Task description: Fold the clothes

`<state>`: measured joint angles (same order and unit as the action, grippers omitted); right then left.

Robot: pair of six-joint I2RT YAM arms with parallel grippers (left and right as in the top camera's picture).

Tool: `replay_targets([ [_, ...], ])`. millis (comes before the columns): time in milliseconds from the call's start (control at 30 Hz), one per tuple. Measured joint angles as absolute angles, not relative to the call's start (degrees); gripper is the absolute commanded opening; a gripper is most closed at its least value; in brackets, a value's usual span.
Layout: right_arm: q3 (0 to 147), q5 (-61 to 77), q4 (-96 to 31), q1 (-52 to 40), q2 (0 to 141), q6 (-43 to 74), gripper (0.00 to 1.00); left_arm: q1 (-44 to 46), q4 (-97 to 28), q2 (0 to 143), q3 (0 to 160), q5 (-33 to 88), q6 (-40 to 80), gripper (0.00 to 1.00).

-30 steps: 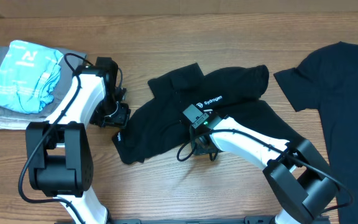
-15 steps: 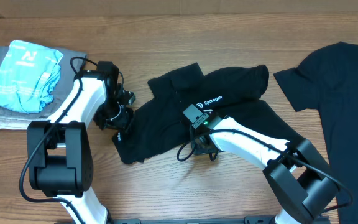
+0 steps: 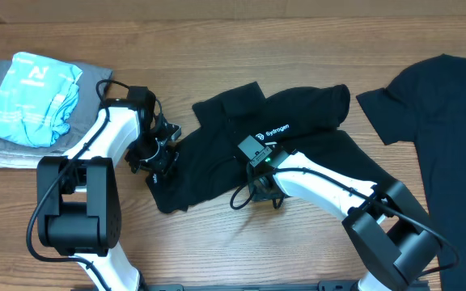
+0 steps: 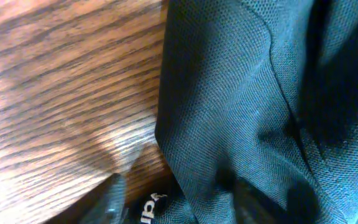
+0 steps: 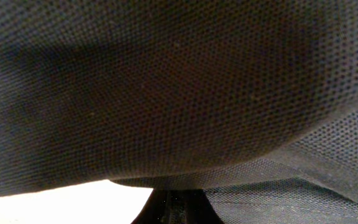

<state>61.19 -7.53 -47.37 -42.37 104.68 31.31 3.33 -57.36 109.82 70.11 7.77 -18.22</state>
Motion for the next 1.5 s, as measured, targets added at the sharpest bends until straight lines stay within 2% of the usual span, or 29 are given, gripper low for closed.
replay_targets([
  [33,61.19,-7.53,-47.37,-42.37,104.68,31.33,0.05,3.33,-57.41,109.82,70.08,7.81,-18.5,0.34],
  [133,61.19,-7.51,-47.37,-42.37,104.68,31.33,0.05,3.22,-57.41,109.82,70.06,7.97,-18.22,0.28],
  [267,61.19,-7.55,-47.37,-42.37,104.68,31.31,0.04,3.22,-57.98,109.82,70.04,7.94,-16.21,0.14],
  [433,61.19,-7.53,-47.37,-42.37,104.68,31.31,0.04,3.22,-63.02,109.82,70.15,6.24,-11.66,0.05],
  [533,61.19,-7.53,-47.4,-42.37,104.68,31.31,0.04,3.22,-66.61,109.82,70.54,3.81,-5.1,0.04],
  [633,61.19,-7.53,-47.4,-42.37,104.68,31.33,0.04,3.22,-67.61,109.82,70.87,2.46,4.14,0.11],
  [667,61.19,-7.53,-47.4,-42.37,104.68,31.31,0.04,3.22,-67.57,109.82,70.94,2.33,6.68,0.19],
  [700,61.19,-7.51,-47.4,-42.35,104.68,31.31,0.04,3.22,-67.46,109.82,70.98,2.33,9.63,0.22],
  [733,61.19,-7.51,-47.37,-42.37,104.68,31.31,0.04,3.22,-67.29,109.82,70.98,2.37,11.03,0.34],
  [767,61.19,-7.53,-47.4,-42.37,104.68,31.31,0.04,3.22,-67.09,109.82,70.98,2.33,12.16,0.42],
  [800,61.19,-7.53,-47.42,-42.37,104.68,31.33,0.04,3.22,-66.67,109.82,70.98,2.28,13.58,0.44],
  [933,61.19,-7.53,-47.37,-42.37,104.68,31.35,0.04,3.05,-66.67,109.82,71.18,0.89,14.92,0.47],
  [1100,61.19,-7.53,-47.4,-42.37,104.68,31.33,0.05,0.97,-69.52,109.82,72.38,-0.4,13.37,0.45],
  [1300,61.19,-7.55,-47.4,-42.37,104.68,31.31,0.05,-3.33,-70.94,109.82,73.28,-0.03,5.8,0.36],
  [1500,61.19,-7.55,-47.37,-42.37,104.68,31.31,0.05,-8.05,-71.13,109.82,73.3,3.49,-1.91,0.5],
])
